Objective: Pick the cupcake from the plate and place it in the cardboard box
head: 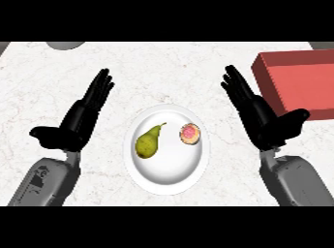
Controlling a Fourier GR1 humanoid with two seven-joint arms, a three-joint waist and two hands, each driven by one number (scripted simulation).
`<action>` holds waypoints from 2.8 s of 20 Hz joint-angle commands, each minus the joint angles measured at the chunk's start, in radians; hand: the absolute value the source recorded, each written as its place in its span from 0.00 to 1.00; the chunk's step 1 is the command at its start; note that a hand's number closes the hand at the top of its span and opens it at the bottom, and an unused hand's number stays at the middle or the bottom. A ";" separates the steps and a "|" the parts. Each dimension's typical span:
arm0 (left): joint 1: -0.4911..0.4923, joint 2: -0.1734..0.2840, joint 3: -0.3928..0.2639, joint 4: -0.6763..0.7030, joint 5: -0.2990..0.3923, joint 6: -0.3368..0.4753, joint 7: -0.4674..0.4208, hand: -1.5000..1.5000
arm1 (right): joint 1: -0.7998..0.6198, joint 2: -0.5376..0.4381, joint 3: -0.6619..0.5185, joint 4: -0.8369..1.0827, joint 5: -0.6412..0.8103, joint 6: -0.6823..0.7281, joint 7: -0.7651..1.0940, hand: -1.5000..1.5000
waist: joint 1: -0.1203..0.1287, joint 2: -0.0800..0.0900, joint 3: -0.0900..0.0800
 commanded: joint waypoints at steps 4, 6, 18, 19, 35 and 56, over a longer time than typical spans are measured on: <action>-0.006 0.063 -0.041 -0.017 -0.101 0.008 0.085 0.50 | 0.003 -0.044 0.185 -0.012 0.297 -0.130 0.171 0.00 | 0.015 0.027 0.005; 0.011 0.103 -0.058 -0.006 -0.126 -0.013 0.107 0.50 | 0.018 -0.054 0.285 0.034 0.423 -0.165 0.240 0.00 | 0.020 0.024 0.003; 0.054 0.067 -0.087 -0.052 -0.115 0.003 0.176 0.50 | -0.110 -0.374 0.552 -0.168 1.143 -0.015 0.436 0.00 | -0.009 0.004 0.002; 0.065 0.059 -0.108 -0.017 -0.134 -0.010 0.136 0.50 | -0.179 -0.342 0.550 -0.185 1.162 0.070 0.519 0.00 | -0.001 0.013 0.001; 0.075 0.064 -0.076 -0.094 -0.138 -0.032 0.185 0.50 | -0.275 0.069 0.491 -0.385 0.880 0.743 1.153 0.00 | 0.019 0.029 0.006; 0.080 -0.007 -0.022 -0.106 -0.202 -0.080 0.213 0.50 | -0.229 0.154 0.343 0.038 1.193 0.608 0.748 0.00 | 0.023 0.034 0.007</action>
